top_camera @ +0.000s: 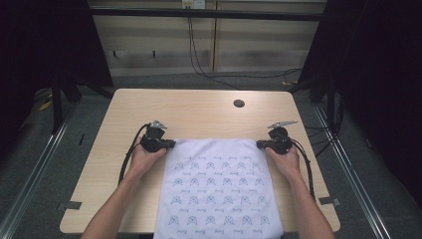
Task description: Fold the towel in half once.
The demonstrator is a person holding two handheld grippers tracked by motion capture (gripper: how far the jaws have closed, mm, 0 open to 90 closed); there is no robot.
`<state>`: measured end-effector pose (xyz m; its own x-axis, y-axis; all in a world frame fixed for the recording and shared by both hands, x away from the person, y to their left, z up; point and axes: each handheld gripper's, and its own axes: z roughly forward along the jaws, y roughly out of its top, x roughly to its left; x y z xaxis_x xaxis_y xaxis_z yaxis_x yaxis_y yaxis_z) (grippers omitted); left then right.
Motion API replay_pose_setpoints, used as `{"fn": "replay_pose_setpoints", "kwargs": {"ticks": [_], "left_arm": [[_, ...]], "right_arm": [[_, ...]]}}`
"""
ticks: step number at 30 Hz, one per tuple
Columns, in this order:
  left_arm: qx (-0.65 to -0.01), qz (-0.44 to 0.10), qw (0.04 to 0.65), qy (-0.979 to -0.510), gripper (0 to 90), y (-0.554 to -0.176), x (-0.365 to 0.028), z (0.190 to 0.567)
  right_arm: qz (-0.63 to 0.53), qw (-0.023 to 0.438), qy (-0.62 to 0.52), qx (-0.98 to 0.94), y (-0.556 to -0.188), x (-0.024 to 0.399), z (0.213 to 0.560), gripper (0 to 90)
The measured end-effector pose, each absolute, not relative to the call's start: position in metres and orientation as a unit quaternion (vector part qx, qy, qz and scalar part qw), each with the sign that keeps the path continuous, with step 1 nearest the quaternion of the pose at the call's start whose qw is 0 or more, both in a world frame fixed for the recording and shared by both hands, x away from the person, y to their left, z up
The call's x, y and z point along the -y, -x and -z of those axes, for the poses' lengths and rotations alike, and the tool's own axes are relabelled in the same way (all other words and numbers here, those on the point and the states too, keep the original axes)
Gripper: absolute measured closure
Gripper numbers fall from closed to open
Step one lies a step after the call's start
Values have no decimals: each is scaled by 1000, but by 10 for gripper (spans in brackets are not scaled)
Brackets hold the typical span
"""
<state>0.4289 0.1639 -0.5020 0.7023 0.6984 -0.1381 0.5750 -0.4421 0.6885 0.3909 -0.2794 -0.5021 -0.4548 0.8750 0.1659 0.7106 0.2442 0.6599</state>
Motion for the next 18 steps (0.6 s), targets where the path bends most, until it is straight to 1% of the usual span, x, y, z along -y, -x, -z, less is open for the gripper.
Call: {"fn": "replay_pose_setpoints", "kwargs": {"ticks": [1,3,5,7,8,9,11,12,13,14,15,16,18], "left_arm": [[-386,-73,380,-838,871,-430,-166,503],[-390,-72,382,-835,872,-430,-168,504],[-408,-61,395,-821,872,-428,-173,502],[-403,-59,400,-821,873,-425,-174,500],[-401,-55,409,-818,873,-423,-175,497],[-397,-56,413,-818,873,-421,-175,494],[-391,-59,424,-815,873,-419,-178,485],[-387,-62,430,-813,873,-418,-180,480],[-384,-62,436,-811,872,-419,-182,475],[-382,-61,442,-809,872,-419,-184,469],[-377,-63,448,-808,872,-419,-186,464],[-377,-69,452,-806,872,-420,-187,457],[-372,-76,472,-795,873,-424,-191,437]], "right_arm": [[-350,115,-509,-778,-391,280,502,864],[-350,111,-514,-775,-390,280,502,865],[-353,109,-521,-770,-391,282,501,865],[-370,104,-524,-760,-391,284,495,865],[-393,104,-523,-749,-391,288,485,866],[-393,104,-523,-749,-391,288,485,866],[-415,108,-521,-738,-388,292,472,866],[-415,108,-521,-738,-388,292,472,866],[-425,115,-515,-735,-386,294,462,865],[-425,115,-515,-735,-386,294,462,865],[-436,120,-509,-732,-384,296,451,866],[-436,120,-509,-732,-384,296,451,866],[-466,122,-496,-723,-384,300,433,869]]}}
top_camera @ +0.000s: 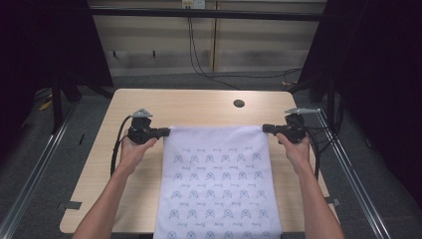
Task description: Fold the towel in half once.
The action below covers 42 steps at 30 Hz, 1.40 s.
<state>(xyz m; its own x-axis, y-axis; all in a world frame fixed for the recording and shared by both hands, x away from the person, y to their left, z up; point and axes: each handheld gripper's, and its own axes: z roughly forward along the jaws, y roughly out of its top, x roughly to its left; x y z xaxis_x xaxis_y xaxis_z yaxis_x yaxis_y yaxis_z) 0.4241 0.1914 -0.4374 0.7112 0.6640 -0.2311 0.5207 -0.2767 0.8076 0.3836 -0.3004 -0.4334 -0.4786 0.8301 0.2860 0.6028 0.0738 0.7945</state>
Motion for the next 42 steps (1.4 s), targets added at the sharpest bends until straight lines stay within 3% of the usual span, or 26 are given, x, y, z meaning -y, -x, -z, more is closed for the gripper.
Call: {"fn": "replay_pose_setpoints", "kwargs": {"ticks": [10,16,26,33,42], "left_arm": [[-351,-104,504,-782,876,-442,-196,384],[-341,-135,513,-776,877,-453,-195,339],[-343,-175,556,-736,878,-467,-184,275],[-331,-184,545,-749,878,-446,-191,298],[-311,-150,540,-767,878,-406,-200,337]], "right_arm": [[-496,148,-472,-714,-393,307,373,874],[-511,191,-460,-700,-402,306,327,874],[-524,228,-461,-679,-420,308,266,874],[-516,212,-450,-697,-408,309,284,874],[-535,176,-422,-710,-355,319,328,873]]}}
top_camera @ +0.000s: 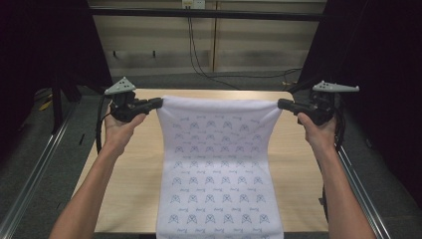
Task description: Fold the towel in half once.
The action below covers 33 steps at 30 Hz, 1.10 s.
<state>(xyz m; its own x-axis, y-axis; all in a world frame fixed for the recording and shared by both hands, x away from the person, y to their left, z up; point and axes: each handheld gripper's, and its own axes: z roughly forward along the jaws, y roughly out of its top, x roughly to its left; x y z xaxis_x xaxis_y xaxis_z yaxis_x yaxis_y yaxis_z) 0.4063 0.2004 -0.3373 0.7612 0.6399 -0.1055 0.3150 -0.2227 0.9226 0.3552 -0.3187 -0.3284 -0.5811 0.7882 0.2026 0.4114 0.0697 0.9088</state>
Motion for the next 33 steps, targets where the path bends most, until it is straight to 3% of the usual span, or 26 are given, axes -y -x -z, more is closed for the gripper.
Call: {"fn": "replay_pose_setpoints", "kwargs": {"ticks": [11,20,33], "left_arm": [[-305,-138,528,-780,877,-351,-205,364],[-282,-125,484,-819,877,-292,-206,408],[-301,-73,418,-854,877,-248,-207,456]], "right_arm": [[-540,159,-404,-721,-299,320,361,872],[-504,103,-413,-752,-233,317,424,871],[-429,58,-427,-794,-198,305,462,870]]}}
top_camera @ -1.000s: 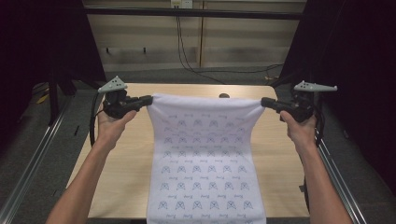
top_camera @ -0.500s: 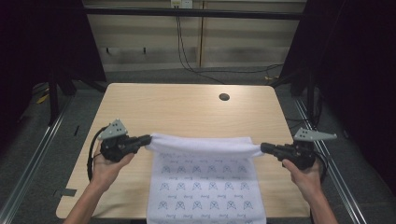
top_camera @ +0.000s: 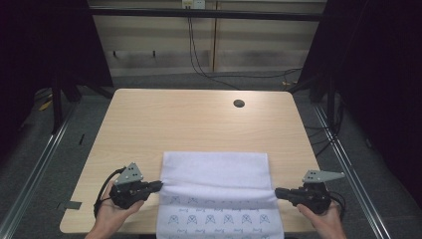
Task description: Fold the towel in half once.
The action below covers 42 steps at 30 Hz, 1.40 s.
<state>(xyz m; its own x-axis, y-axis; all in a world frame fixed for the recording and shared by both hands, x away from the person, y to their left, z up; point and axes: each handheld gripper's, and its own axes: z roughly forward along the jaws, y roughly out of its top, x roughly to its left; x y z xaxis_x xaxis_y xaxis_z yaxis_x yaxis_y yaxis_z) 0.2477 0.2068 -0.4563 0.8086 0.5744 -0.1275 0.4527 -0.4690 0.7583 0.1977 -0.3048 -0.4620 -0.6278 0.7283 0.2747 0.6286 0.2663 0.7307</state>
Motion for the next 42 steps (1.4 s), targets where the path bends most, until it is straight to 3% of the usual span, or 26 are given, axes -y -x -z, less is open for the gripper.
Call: {"fn": "replay_pose_setpoints", "kwargs": {"ticks": [5,17,22,42], "left_arm": [[-309,-55,394,-864,876,-242,-204,481],[-316,-13,383,-868,871,-255,-199,494],[-305,-62,370,-875,875,-264,-191,494],[-336,-96,371,-860,875,-340,-189,498]], "right_arm": [[-386,46,-429,-815,-197,295,475,870],[-347,33,-435,-830,-207,287,491,871],[-342,45,-444,-827,-213,285,491,872],[-325,83,-466,-819,-272,275,491,871]]}}
